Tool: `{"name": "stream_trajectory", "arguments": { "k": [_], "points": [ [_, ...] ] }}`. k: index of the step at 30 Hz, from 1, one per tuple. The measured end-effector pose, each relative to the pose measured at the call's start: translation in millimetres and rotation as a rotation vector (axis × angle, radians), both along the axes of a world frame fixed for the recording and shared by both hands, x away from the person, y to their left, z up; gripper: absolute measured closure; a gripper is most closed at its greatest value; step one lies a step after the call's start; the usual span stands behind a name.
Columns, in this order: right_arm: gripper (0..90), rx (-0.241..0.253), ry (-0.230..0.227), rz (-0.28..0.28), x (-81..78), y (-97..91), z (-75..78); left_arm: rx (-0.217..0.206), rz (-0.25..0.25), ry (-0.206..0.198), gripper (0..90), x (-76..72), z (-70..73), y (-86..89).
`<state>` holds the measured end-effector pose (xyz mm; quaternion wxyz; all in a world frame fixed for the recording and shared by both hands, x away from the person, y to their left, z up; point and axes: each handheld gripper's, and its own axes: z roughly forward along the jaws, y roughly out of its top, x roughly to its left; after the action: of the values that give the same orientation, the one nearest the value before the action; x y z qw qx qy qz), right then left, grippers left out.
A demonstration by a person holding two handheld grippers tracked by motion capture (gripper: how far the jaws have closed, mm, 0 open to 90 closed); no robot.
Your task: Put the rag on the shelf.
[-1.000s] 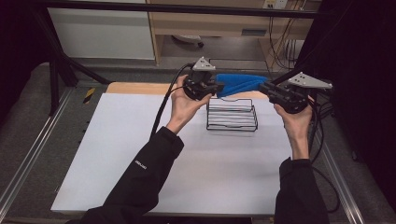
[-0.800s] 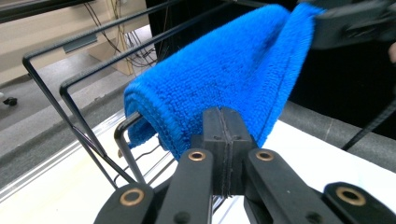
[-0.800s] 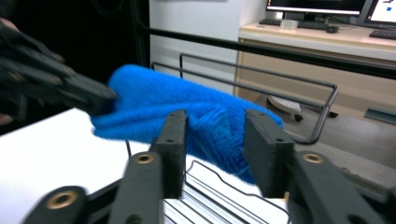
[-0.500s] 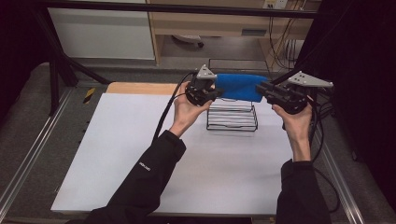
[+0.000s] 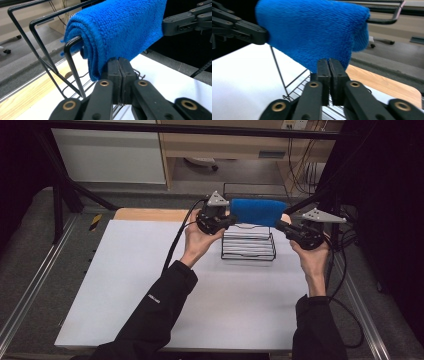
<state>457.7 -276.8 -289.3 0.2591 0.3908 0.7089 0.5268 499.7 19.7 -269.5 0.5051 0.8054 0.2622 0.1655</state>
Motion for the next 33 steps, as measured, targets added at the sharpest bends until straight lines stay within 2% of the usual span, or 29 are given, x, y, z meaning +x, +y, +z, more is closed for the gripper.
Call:
{"name": "stream_trajectory", "arguments": {
  "k": [4,7,9,15,20,26,29,33],
  "points": [
    [74.6,0.015,-0.014,0.018,-9.8,0.3,4.1,-0.01,-0.002,-0.002,81.0,-8.0,2.5,9.6],
    [64.4,0.022,-0.021,0.022,-16.9,1.1,7.2,0.004,0.008,0.008,70.5,-14.2,3.1,20.1],
    [55.1,0.027,-0.024,0.016,-21.2,2.1,8.9,0.009,0.015,0.017,66.7,-17.6,2.9,27.0],
    [34.9,0.029,0.011,0.011,-31.4,5.2,8.7,0.039,0.037,0.036,51.3,-30.8,-4.8,53.4],
    [18.5,0.018,0.042,0.007,-38.2,9.3,1.8,0.087,0.055,0.061,37.7,-42.1,-18.2,79.6],
    [9.2,0.033,0.096,0.018,-44.7,10.9,-10.9,0.11,0.086,0.081,25.5,-57.1,-38.6,114.2],
    [7.0,0.045,0.107,0.022,-47.4,11.5,-18.6,0.114,0.11,0.094,19.6,-63.0,-48.3,130.4],
    [4.0,0.021,0.128,0.034,-52.1,15.2,-32.0,0.107,0.144,0.097,13.2,-73.5,-63.1,153.6]
  ]
}}
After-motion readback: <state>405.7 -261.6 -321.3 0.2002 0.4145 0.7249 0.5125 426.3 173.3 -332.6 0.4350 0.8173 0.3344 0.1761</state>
